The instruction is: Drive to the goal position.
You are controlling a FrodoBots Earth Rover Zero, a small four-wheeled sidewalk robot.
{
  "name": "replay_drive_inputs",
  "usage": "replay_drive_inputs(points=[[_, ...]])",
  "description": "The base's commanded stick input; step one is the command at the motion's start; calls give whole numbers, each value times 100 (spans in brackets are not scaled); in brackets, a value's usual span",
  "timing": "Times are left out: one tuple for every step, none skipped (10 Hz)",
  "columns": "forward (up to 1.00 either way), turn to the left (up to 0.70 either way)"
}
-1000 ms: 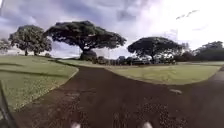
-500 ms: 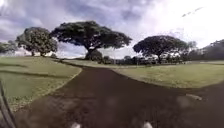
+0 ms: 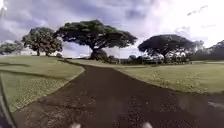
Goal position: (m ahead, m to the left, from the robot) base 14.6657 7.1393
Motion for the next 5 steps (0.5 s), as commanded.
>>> replay_drive_inputs(points=[[70, 22], [70, 3], [70, 0], [70, 0], [70, 0]])
